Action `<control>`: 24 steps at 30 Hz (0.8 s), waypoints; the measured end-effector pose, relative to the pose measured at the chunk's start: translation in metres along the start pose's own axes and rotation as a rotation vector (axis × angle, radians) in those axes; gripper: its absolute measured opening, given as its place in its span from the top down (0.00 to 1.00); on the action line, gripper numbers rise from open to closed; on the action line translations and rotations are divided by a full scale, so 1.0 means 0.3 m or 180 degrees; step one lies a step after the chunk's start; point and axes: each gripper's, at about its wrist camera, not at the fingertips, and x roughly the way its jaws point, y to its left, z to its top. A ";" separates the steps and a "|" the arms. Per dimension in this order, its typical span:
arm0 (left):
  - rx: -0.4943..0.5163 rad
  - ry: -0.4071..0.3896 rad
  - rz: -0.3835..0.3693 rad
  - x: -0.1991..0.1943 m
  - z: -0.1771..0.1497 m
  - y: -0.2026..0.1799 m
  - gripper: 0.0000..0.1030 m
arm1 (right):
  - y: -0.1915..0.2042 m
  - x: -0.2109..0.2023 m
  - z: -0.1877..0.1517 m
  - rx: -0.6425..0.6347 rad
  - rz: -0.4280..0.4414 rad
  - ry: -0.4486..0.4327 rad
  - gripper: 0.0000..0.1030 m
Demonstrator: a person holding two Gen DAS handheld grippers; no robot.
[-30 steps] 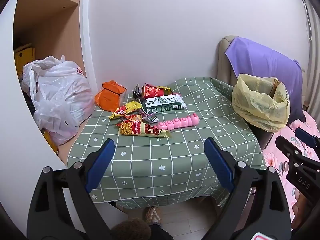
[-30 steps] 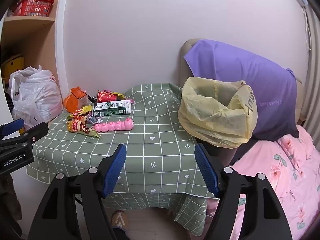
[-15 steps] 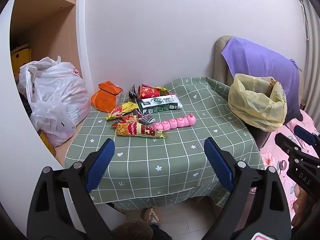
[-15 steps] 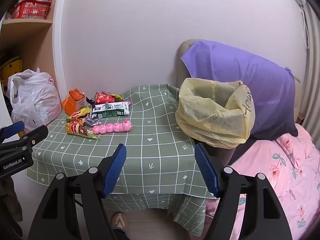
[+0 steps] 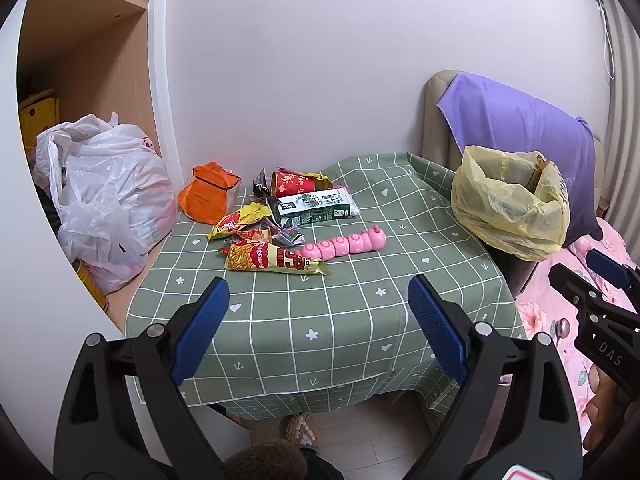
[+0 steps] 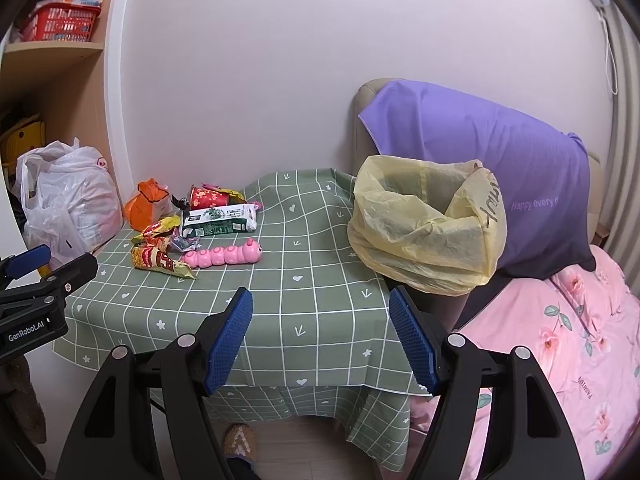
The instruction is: Collect trash
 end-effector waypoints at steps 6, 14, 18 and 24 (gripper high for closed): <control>-0.0018 -0.0003 0.0009 -0.003 0.005 -0.003 0.16 | -0.002 0.001 0.001 0.0003 0.0005 0.0002 0.35; -0.0016 -0.0015 0.0008 -0.003 0.007 0.011 0.16 | 0.000 0.003 0.002 -0.0002 0.0006 -0.0003 0.35; -0.0021 -0.0011 0.0011 0.000 0.009 0.017 0.16 | 0.001 0.004 0.001 -0.0002 0.0007 -0.0003 0.35; -0.0022 -0.0013 0.0022 0.004 0.009 0.024 0.16 | 0.003 0.005 0.001 -0.0001 0.0005 -0.0003 0.35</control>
